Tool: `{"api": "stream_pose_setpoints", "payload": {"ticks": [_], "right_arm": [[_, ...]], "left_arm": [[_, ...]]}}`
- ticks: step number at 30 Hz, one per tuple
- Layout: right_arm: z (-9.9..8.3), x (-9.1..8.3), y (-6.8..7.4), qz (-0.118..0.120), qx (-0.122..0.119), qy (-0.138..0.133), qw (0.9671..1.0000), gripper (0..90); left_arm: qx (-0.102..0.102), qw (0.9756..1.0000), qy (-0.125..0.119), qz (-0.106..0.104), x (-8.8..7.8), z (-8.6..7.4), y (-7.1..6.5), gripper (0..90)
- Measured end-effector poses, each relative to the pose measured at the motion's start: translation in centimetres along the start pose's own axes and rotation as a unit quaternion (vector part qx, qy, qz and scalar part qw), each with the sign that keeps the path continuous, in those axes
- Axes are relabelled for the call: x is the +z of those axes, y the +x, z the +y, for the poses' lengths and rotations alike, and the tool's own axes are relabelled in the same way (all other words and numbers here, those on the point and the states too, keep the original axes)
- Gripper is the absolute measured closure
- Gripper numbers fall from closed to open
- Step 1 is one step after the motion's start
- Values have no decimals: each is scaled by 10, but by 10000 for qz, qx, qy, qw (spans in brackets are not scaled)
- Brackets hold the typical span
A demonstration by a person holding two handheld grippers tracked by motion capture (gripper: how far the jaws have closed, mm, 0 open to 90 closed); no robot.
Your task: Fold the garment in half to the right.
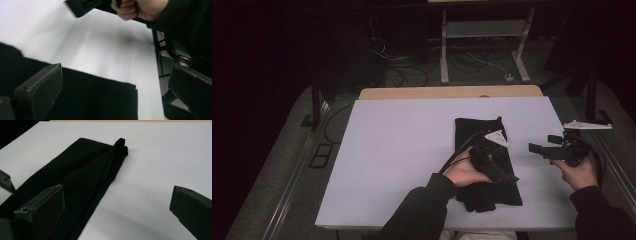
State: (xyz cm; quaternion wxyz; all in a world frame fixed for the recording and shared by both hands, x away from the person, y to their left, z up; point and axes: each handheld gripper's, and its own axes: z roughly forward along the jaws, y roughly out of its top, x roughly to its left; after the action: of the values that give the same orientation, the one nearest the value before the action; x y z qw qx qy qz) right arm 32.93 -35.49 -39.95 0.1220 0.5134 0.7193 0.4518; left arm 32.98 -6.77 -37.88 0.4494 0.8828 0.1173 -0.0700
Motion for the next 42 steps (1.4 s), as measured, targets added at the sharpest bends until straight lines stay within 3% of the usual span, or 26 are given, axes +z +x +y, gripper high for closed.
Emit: {"api": "stream_pose_setpoints", "payload": {"ticks": [14,34,42], "right_arm": [[-12,-16,4,27,-87,-102,9999,0],[-25,-25,10,101,-220,-75,9997,0],[-29,-26,14,126,-264,-62,9996,0]], "left_arm": [[-99,9993,-233,287,-35,-19,11,0],[-327,9952,-493,776,-88,-50,25,0],[-430,9936,-503,916,-101,-63,30,0]]}}
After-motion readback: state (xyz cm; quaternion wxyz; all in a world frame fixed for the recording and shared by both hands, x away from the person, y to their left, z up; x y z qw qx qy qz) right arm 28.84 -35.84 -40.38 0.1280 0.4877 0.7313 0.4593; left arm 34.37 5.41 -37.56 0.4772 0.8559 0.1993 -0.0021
